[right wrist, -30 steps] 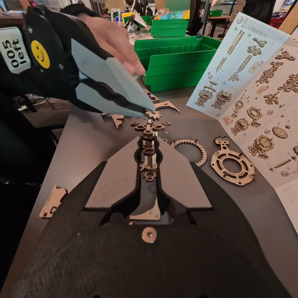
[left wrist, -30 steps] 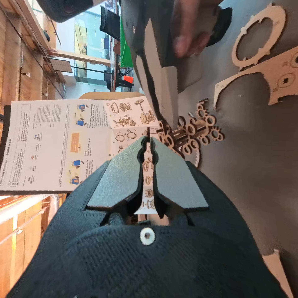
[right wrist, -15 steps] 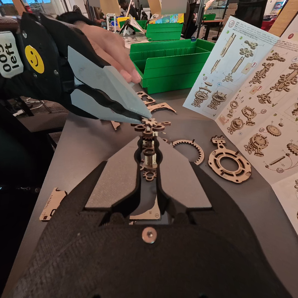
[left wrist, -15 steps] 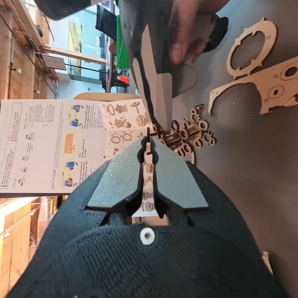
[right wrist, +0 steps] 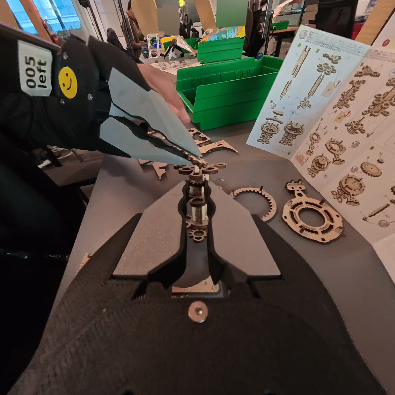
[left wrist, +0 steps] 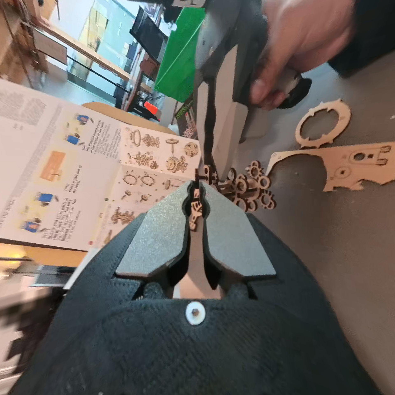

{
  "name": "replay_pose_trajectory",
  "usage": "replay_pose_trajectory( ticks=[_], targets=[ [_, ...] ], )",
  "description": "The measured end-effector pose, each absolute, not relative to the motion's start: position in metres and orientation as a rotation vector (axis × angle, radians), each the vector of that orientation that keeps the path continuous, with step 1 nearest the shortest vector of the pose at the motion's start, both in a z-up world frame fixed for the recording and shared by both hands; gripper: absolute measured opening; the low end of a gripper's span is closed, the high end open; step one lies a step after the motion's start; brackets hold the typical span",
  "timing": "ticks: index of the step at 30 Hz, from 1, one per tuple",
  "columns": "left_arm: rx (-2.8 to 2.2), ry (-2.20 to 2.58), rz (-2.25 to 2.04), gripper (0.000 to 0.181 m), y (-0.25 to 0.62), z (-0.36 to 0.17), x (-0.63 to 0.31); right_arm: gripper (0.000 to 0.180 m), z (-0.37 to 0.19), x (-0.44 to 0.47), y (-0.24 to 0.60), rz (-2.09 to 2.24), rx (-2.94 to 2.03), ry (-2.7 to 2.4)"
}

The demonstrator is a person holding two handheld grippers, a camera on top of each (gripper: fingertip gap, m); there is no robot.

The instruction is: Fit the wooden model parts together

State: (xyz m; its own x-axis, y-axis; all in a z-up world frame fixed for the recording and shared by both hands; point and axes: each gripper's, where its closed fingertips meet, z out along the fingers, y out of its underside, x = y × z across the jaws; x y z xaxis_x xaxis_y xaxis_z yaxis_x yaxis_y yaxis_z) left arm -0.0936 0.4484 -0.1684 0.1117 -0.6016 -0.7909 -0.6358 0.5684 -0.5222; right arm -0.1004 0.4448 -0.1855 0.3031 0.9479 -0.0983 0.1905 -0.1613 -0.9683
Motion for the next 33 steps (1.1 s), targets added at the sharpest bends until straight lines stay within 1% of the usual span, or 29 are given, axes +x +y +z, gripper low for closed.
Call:
replay_pose_trajectory(
  ticks=[8, 13, 20, 33],
  targets=[
    [-1.344, 1.478, -0.358, 0.0, 0.453, -0.162, -0.093, 0.01, -0.176, -0.095, 0.446, 1.163, -1.638, -0.939],
    [-1.415, 1.44, -0.479, 0.0, 0.455, -0.158, -0.089, 0.01, -0.17, -0.093, 0.444, 1.289, -1.648, -0.886],
    [-1.51, 1.378, -0.693, 0.0, 0.453, -0.153, -0.083, 0.01, -0.17, -0.092, 0.443, 1.301, -1.661, -0.881],
    [-1.718, 1.116, -1.344, 0.0, 0.447, -0.135, -0.085, 0.01, -0.158, -0.092, 0.435, 1.396, -1.603, -0.879]
  ],
)
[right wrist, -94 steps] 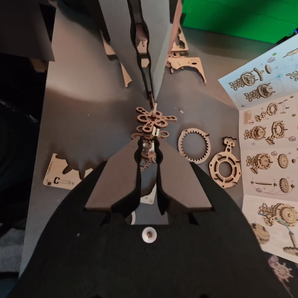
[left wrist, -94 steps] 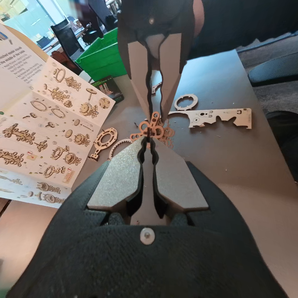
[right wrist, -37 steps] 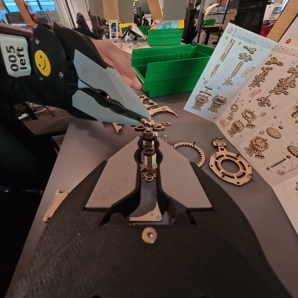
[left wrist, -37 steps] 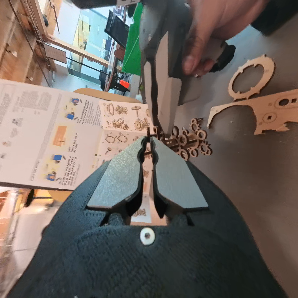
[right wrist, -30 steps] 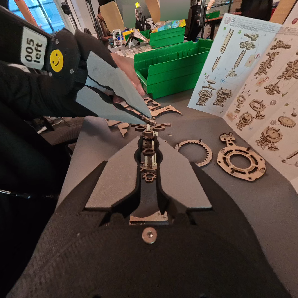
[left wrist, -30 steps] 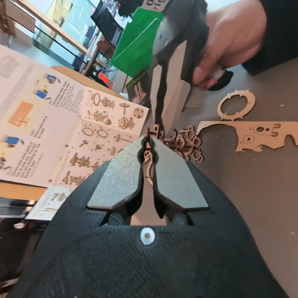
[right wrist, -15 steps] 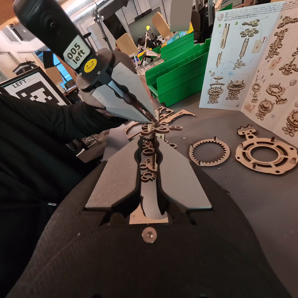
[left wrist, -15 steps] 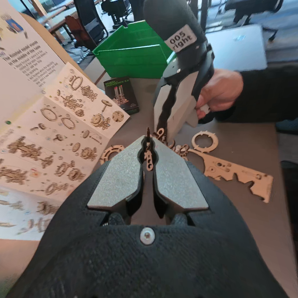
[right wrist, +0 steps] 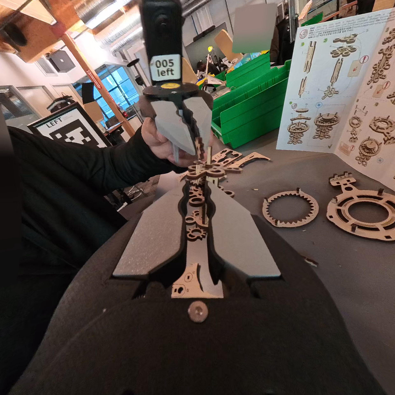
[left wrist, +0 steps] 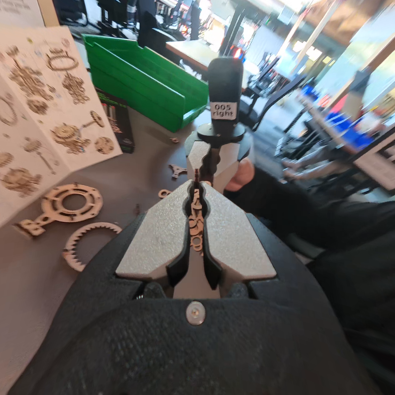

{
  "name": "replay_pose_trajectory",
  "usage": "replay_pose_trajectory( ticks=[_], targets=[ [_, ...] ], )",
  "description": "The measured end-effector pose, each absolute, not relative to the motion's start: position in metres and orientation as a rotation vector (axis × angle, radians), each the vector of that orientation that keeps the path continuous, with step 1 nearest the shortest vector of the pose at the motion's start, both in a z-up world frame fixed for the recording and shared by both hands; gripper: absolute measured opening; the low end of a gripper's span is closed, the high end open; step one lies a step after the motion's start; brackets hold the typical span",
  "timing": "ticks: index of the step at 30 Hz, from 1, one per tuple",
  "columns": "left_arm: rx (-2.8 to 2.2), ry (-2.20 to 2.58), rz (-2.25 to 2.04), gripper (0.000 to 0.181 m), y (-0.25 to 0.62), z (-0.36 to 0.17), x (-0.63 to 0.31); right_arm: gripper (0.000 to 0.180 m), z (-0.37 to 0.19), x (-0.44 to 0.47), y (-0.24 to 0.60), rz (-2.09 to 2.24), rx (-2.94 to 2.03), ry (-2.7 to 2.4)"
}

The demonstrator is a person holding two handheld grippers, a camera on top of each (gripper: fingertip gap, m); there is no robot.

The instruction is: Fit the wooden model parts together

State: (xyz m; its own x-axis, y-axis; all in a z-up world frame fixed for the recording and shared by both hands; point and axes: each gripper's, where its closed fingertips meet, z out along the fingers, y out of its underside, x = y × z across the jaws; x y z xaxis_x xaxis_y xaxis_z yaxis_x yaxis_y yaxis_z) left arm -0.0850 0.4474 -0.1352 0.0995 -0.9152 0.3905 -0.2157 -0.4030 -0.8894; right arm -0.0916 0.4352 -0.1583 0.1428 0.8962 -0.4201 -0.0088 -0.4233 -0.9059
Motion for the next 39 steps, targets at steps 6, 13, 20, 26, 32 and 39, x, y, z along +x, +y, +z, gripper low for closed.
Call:
replay_pose_trajectory(
  ticks=[6, 13, 20, 26, 32, 39],
  targets=[
    [-1.727, 1.084, -1.403, 0.0, 0.447, -0.135, -0.086, 0.01, -0.155, -0.09, 0.434, 1.39, -1.576, -0.885],
    [-1.584, 1.118, -1.232, 0.0, 0.442, -0.115, -0.098, 0.01, -0.146, -0.092, 0.432, 1.138, -1.442, -0.98],
    [-1.251, 1.223, -0.891, 0.0, 0.421, -0.096, -0.113, 0.01, -0.135, -0.097, 0.428, 0.623, -1.192, -1.096],
    [-1.157, 1.251, -0.797, 0.0, 0.423, -0.107, -0.112, 0.01, -0.133, -0.101, 0.427, 0.334, -1.094, -1.123],
    [-1.139, 1.239, -0.826, 0.0, 0.427, -0.11, -0.112, 0.01, -0.133, -0.1, 0.429, 0.228, -1.077, -1.127],
    [-1.417, 1.146, -0.925, 0.0, 0.444, -0.122, -0.11, 0.01, -0.145, -0.096, 0.445, 0.166, -1.217, -1.1]
  ],
)
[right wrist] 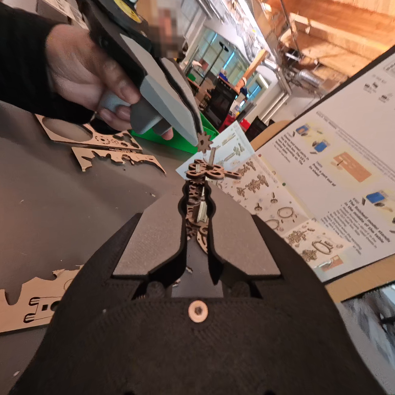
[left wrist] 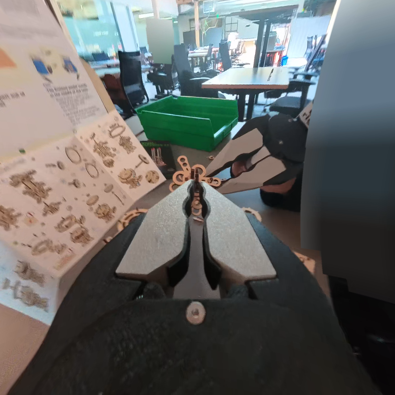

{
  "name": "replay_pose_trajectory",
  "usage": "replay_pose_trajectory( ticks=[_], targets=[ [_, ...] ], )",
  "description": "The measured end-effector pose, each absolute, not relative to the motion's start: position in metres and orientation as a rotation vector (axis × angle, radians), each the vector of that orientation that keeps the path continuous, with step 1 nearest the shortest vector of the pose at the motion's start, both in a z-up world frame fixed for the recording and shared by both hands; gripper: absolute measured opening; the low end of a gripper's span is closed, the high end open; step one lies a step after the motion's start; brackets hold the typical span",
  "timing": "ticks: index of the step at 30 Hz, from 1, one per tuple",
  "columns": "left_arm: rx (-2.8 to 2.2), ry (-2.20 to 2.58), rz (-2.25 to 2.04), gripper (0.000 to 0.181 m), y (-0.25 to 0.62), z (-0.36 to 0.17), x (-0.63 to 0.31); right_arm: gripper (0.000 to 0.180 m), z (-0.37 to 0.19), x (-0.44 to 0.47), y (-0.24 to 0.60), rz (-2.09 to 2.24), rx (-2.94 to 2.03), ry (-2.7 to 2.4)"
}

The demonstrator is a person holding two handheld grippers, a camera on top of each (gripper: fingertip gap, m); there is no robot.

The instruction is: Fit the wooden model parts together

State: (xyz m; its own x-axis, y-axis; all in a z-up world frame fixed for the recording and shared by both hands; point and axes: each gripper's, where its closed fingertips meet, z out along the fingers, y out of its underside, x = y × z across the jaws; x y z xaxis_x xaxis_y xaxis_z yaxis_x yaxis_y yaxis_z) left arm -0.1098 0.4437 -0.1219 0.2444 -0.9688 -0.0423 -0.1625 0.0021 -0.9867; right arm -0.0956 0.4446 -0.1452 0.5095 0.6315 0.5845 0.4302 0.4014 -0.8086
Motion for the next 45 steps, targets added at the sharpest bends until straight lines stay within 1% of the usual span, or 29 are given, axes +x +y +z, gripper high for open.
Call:
replay_pose_trajectory(
  ticks=[7, 18, 23, 33, 45],
  targets=[
    [-1.571, 0.991, -1.267, 0.0, 0.446, -0.117, -0.11, 0.01, -0.151, -0.088, 0.457, 0.16, -1.329, -1.048],
    [-1.603, 0.918, -1.387, 0.0, 0.449, -0.119, -0.106, 0.01, -0.149, -0.087, 0.456, 0.213, -1.356, -1.023],
    [-1.594, 0.921, -1.361, 0.0, 0.449, -0.119, -0.104, 0.01, -0.148, -0.087, 0.456, 0.2, -1.344, -1.022],
    [-1.546, 1.018, -1.182, 0.0, 0.447, -0.123, -0.099, 0.01, -0.148, -0.088, 0.455, 0.241, -1.35, -1.019],
    [-1.486, 1.085, -1.078, 0.0, 0.446, -0.121, -0.095, 0.01, -0.145, -0.088, 0.451, 0.438, -1.379, -0.976]
  ],
)
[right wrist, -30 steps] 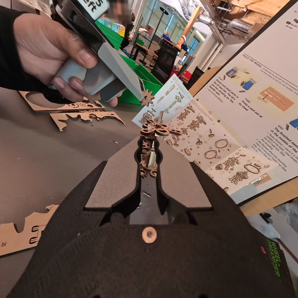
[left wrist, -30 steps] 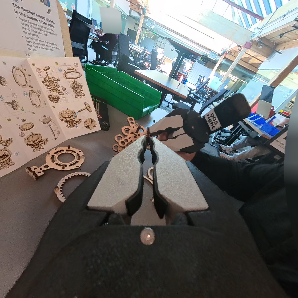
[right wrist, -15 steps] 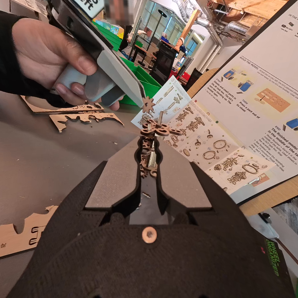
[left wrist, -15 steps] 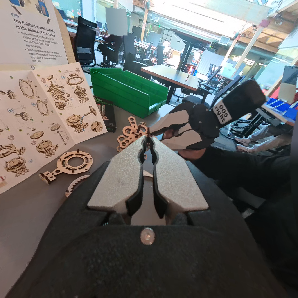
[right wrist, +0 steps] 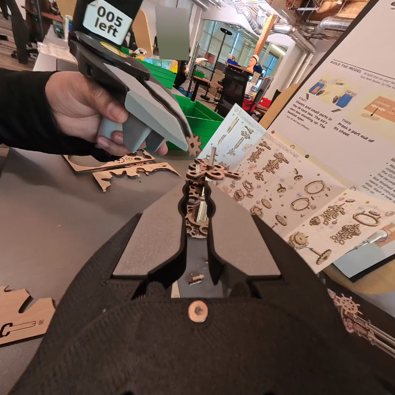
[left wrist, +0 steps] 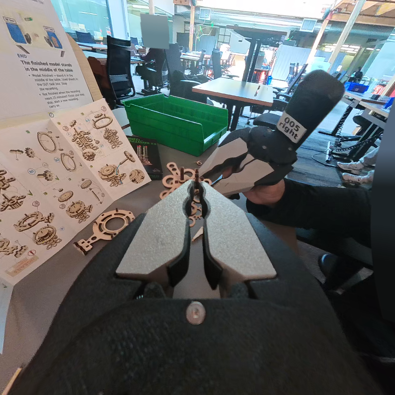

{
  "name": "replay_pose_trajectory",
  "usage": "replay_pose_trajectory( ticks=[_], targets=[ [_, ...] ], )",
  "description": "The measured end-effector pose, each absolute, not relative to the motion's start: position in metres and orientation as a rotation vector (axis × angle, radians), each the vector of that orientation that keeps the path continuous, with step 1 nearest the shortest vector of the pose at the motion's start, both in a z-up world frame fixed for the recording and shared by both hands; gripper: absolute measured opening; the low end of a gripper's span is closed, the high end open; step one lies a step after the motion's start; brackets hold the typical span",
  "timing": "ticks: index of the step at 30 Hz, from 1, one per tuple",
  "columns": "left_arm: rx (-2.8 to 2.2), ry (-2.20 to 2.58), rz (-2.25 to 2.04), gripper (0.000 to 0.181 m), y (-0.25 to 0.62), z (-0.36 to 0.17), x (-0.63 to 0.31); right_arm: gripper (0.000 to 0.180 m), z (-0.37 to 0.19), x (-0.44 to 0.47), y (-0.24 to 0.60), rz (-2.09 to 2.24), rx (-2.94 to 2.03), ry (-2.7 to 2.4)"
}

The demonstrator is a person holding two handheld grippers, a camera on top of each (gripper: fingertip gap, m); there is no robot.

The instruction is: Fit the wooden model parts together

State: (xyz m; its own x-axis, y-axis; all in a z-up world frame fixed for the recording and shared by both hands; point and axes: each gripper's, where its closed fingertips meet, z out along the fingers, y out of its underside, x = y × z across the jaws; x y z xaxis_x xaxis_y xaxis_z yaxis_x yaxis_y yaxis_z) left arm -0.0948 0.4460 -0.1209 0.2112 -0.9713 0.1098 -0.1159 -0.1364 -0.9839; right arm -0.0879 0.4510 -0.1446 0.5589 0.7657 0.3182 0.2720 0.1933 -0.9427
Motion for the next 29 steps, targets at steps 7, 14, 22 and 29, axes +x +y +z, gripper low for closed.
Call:
replay_pose_trajectory(
  ticks=[7, 14, 22, 29],
  targets=[
    [-1.472, 1.112, -1.035, 0.0, 0.447, -0.123, -0.092, 0.01, -0.145, -0.091, 0.445, 0.569, -1.4, -0.978],
    [-1.434, 1.134, -1.032, 0.0, 0.445, -0.121, -0.091, 0.01, -0.141, -0.09, 0.44, 0.854, -1.439, -0.91],
    [-1.308, 1.205, -0.984, 0.0, 0.435, -0.109, -0.088, 0.01, -0.132, -0.093, 0.427, 1.241, -1.425, -0.863],
    [-1.23, 1.325, -0.902, 0.0, 0.426, -0.106, -0.085, 0.01, -0.122, -0.092, 0.412, 1.663, -1.384, -0.814]
  ],
)
